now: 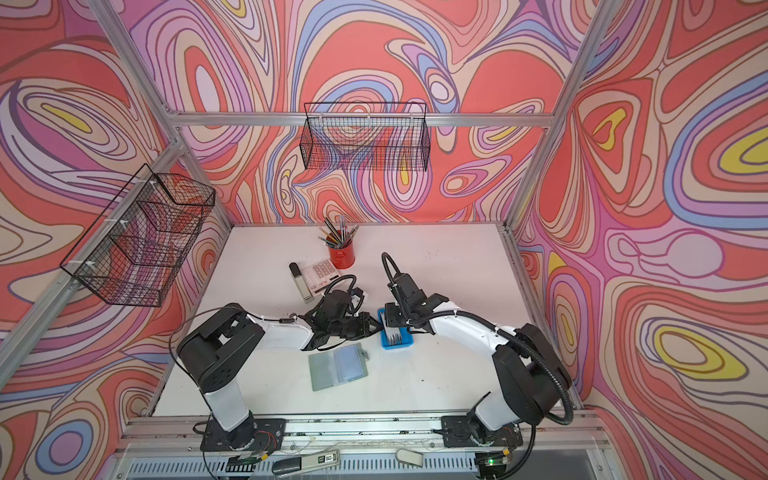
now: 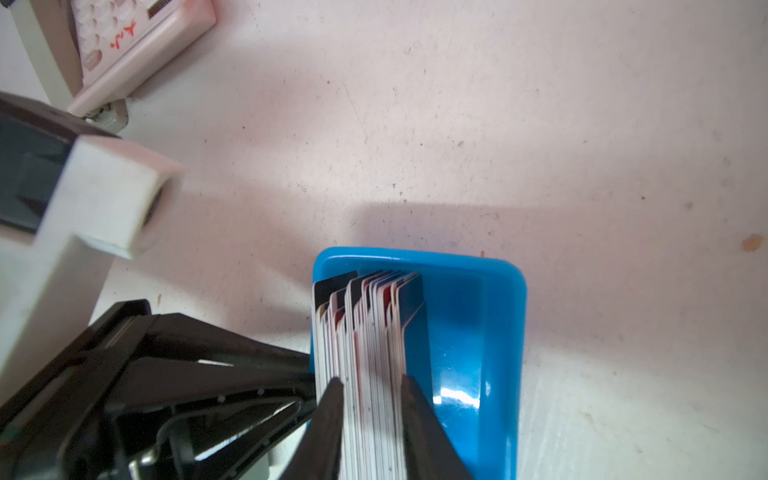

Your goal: Put the credit cards into the card holder

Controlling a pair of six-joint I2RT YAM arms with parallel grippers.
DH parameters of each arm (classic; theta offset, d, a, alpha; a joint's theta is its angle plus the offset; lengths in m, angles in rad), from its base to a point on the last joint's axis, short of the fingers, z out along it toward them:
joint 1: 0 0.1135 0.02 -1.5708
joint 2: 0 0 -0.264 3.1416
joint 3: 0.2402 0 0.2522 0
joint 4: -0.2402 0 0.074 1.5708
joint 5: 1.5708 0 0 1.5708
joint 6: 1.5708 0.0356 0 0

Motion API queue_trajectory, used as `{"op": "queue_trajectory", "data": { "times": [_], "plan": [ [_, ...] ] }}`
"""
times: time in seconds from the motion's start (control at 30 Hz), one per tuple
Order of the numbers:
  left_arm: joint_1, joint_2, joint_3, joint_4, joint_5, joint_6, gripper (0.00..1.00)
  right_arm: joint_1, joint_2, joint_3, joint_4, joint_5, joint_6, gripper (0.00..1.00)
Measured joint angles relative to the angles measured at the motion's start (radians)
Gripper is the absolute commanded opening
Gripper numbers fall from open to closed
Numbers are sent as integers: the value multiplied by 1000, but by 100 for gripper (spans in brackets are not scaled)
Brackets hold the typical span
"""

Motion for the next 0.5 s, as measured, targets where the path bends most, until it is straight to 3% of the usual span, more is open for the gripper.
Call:
{"op": "queue_trajectory", "data": {
  "times": [0.03, 0.1, 0.17, 0.5],
  "plan": [
    [0, 0, 0, 0, 0, 0, 15, -1, 0, 0, -1, 1, -1, 22],
    [0, 0, 0, 0, 0, 0, 15, -2, 0, 0, -4, 4, -5, 39],
    [0, 0, 0, 0, 0, 0, 15, -2, 0, 0, -11, 18, -8, 51],
    [0, 0, 0, 0, 1, 0, 15, -3, 50, 0, -10, -21, -31, 58]
  ]
}}
